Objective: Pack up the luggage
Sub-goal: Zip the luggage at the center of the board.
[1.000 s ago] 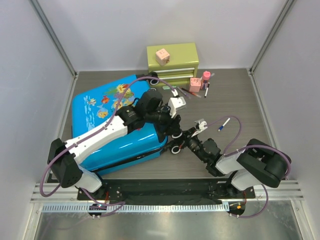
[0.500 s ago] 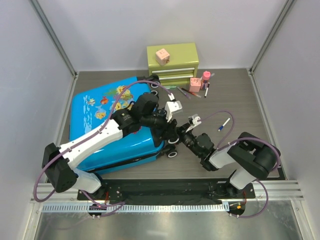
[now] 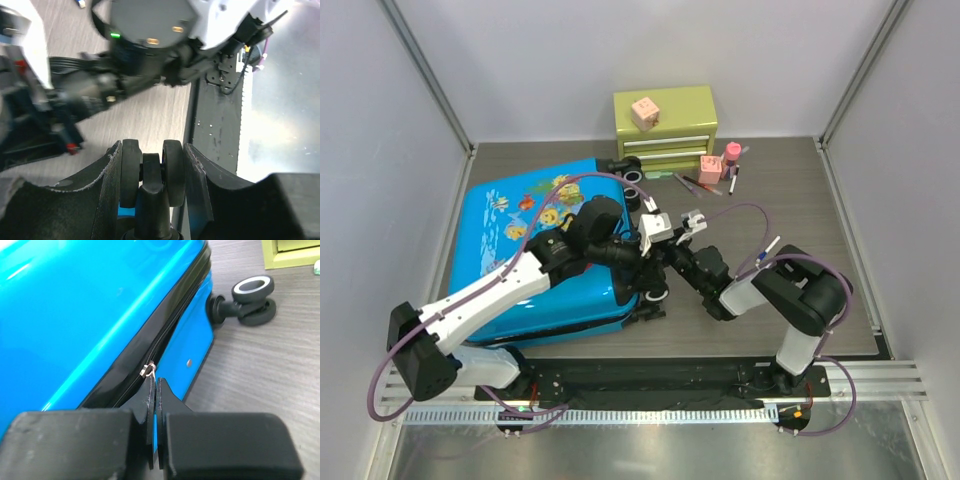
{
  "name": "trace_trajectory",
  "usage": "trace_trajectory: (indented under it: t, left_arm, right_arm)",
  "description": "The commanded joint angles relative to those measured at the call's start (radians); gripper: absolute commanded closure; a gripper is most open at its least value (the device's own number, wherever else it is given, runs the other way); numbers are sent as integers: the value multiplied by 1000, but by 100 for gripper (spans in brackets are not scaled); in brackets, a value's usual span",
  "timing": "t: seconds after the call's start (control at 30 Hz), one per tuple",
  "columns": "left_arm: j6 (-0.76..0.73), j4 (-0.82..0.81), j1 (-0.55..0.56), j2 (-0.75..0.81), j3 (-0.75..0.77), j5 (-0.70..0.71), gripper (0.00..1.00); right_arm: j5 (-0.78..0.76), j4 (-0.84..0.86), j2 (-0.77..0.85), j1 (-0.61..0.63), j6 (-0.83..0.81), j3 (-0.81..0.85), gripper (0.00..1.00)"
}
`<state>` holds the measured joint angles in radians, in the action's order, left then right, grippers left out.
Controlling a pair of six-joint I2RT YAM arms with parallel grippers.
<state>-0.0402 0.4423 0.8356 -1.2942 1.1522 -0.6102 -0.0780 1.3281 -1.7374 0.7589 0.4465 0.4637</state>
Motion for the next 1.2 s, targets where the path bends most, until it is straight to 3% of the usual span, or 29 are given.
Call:
trace_trajectory:
  t: [0.0, 0.47, 0.67, 0.77, 0.8, 0.83, 0.93, 0.97, 1.03, 1.17]
  left_arm:
    - [189, 88, -13, 98, -31, -151, 100]
    - [178, 138, -15, 161, -100, -126, 100]
    - [192, 144, -15, 188, -111, -74, 99]
    - [221, 145, -15, 211, -94, -5, 80]
    - [239, 145, -15, 217, -88, 16, 67]
    - [249, 145, -13, 231, -71, 65, 59]
    - [279, 165, -15, 248, -19, 171, 37]
    - [292, 173, -15, 254, -2, 279, 32]
    - [330, 213, -16, 254, 46, 396, 19]
    - [404, 275, -24, 240, 98, 657, 8]
  right_arm:
    - [-186, -128, -68, -87, -78, 64, 99]
    - [-155, -325, -166, -116, -112, 317, 99]
    - [-157, -331, -128, -118, -97, 270, 99]
    - [-178, -349, -50, -118, -91, 195, 98]
    - [-190, -360, -21, -118, -88, 175, 96]
    - [-192, -372, 8, -118, -89, 153, 93]
    - [-210, -473, 142, -118, -95, 86, 62]
    - [-215, -562, 186, -118, -98, 76, 46]
    - [-226, -660, 298, -118, -106, 81, 35]
    - [-278, -941, 459, -119, -118, 159, 21]
